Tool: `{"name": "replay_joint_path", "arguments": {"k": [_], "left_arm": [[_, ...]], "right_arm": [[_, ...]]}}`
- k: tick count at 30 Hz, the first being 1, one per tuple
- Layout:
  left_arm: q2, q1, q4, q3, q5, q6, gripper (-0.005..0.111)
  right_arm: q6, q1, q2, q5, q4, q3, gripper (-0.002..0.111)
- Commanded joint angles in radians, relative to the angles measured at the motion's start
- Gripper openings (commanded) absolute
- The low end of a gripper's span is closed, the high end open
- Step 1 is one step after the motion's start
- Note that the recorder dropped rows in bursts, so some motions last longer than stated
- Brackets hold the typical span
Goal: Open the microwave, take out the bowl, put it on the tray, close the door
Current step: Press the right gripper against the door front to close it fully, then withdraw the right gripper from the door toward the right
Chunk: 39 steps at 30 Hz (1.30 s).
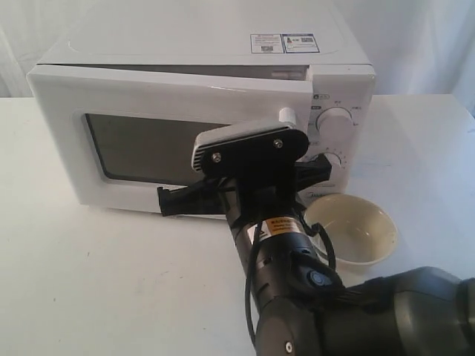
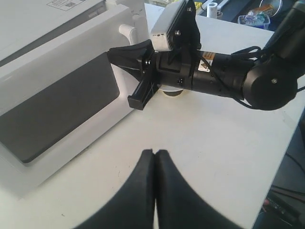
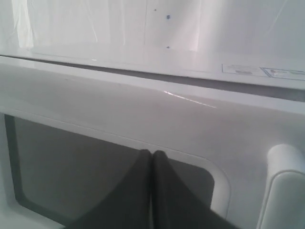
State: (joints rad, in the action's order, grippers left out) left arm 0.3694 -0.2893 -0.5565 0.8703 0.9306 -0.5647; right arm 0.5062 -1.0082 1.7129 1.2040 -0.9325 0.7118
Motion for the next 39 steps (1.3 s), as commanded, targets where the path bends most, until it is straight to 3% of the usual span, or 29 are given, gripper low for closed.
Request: {"name": "replay_joint_path", "arguments": {"k": [1, 20, 39], "left_arm": [[-0.013, -0.003, -0.012, -0.002, 0.005, 0.01, 0.0], [-0.013, -0.003, -0.012, -0.002, 0.005, 0.01, 0.0], [-0.013, -0.003, -0.012, -0.002, 0.005, 0.01, 0.0]], "right_arm": [[-0.045, 0.035, 0.027, 0.017, 0.021, 0.009, 0.0], [-0.091, 0.191, 0.142, 0.015, 0.071, 0.14, 0.0], [-0.09, 0.278, 0.161, -0.131, 0.091, 0.217, 0.0]]}}
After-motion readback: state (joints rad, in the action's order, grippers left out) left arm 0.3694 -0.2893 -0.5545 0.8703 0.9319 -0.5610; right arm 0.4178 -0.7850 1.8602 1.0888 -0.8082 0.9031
